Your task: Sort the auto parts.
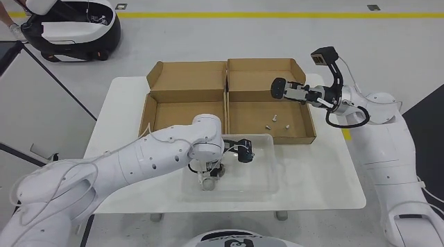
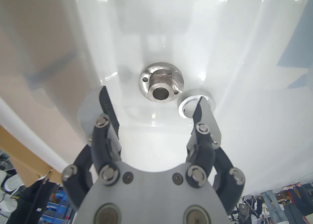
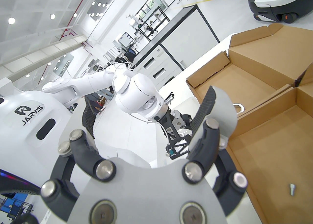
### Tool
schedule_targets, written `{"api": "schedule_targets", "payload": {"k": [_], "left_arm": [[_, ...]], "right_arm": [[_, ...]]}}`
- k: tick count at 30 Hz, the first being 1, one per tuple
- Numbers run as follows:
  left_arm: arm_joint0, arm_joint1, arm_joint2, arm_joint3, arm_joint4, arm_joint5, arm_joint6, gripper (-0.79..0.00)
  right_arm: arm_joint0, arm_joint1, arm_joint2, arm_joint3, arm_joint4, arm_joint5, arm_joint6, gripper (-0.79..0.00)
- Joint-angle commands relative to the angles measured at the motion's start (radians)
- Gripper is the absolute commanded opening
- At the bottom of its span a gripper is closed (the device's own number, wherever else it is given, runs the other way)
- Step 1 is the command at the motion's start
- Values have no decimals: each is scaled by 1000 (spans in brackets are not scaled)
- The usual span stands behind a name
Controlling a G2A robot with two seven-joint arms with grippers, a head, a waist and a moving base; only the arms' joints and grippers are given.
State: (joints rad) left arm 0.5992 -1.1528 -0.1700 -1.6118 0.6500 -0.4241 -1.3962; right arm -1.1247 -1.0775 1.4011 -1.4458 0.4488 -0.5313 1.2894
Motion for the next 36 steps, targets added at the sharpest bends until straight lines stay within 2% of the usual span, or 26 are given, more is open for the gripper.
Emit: {"api": "schedule_targets", "payload": {"k": [1,6,8,11,17,36], "left_arm": [[5,1,0,-2,4,2,-2,-259],[10,9,0,-14,16,-4,4,-256],[14,12,0,-19,22,-6,6,-283],[15,16,0,-23,34,-12,12,-394],[20,23,0,-41,48,-27,27,-431],[37,27,0,-36,87,-50,50,-443]], "right_arm": [[0,0,0,0,0,0,0,0],[0,0,0,0,0,0,0,0],[0,0,0,0,0,0,0,0],[0,0,0,0,0,0,0,0],[0,0,0,0,0,0,0,0],[0,0,0,0,0,0,0,0]]}}
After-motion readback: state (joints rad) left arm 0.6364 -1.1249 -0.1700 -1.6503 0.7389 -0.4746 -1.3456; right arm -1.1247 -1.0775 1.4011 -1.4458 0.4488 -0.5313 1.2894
